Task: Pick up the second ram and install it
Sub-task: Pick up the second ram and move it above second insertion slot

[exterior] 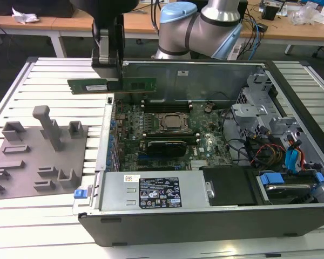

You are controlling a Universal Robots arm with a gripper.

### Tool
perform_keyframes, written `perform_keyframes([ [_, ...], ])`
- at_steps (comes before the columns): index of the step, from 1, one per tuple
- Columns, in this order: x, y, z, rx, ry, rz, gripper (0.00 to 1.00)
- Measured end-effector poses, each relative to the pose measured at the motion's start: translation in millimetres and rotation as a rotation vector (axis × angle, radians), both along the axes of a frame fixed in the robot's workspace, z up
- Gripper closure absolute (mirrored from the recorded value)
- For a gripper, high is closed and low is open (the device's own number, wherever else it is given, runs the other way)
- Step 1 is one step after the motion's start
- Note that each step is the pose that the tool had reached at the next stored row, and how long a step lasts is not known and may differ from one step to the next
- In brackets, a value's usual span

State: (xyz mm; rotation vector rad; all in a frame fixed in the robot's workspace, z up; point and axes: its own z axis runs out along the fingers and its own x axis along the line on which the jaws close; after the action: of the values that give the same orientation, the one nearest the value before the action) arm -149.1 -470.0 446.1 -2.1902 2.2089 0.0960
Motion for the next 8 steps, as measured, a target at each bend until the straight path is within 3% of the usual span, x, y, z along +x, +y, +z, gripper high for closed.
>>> perform_keyframes([
  [8,22.8,0.0,-0.1,-0.0001,0.0,0.0,0.86],
])
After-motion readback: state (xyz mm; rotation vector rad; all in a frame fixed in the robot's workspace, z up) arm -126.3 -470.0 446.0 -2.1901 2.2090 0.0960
